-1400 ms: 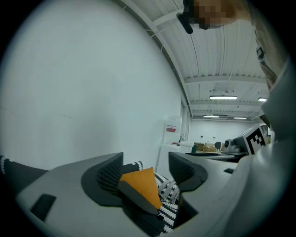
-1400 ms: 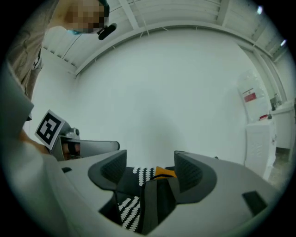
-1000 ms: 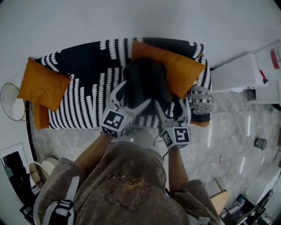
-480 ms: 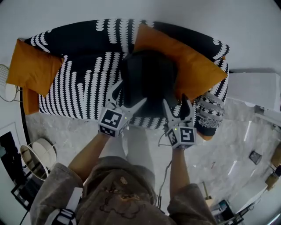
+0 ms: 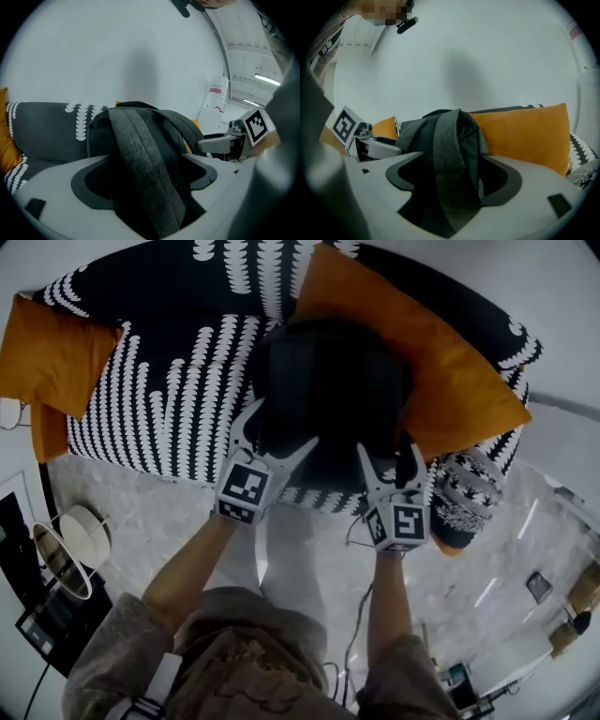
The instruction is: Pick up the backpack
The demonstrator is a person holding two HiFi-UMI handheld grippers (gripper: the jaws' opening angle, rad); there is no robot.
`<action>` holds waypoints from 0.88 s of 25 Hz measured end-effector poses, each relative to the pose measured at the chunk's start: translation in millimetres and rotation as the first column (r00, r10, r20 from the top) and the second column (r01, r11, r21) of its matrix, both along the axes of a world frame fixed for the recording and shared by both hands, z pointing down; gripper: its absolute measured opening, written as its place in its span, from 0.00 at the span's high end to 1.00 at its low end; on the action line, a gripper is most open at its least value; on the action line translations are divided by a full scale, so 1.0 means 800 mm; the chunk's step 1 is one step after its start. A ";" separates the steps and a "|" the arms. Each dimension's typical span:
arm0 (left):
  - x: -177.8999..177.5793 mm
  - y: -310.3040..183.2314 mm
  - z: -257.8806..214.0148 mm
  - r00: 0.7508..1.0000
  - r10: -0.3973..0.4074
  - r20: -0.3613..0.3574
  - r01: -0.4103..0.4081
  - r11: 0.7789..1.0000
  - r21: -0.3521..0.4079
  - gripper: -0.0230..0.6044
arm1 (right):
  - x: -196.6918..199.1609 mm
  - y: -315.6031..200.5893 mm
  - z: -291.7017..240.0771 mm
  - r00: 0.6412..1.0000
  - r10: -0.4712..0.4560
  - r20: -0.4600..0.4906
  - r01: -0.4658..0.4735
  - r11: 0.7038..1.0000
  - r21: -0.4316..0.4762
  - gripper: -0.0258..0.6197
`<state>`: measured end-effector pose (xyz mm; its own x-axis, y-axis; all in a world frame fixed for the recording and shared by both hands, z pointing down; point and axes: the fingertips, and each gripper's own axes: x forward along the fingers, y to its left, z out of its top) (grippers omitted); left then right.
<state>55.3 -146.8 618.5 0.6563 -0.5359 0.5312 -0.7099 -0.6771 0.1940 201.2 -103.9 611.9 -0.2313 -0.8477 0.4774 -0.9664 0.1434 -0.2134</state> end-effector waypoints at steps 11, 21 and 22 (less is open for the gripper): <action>-0.019 -0.009 0.006 0.997 -0.045 0.067 0.043 0.999 0.025 0.53 | -0.020 -0.002 0.033 0.993 -0.117 0.006 0.117 0.988 -0.100 0.64; -0.012 0.011 -0.018 0.997 0.029 0.074 -0.028 0.999 -0.018 0.91 | -0.056 0.016 0.004 0.959 -0.260 0.111 0.270 0.959 -0.086 0.91; -0.011 0.013 -0.022 0.997 0.034 0.070 -0.033 0.999 -0.014 0.91 | -0.055 0.017 -0.001 0.959 -0.258 0.118 0.269 0.960 -0.081 0.91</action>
<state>46.5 -136.7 600.5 0.6346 -0.5068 0.5835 -0.6988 -0.6988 0.1531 156.9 -90.5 611.0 -0.4934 -0.7020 0.5136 -0.8684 0.3642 -0.3365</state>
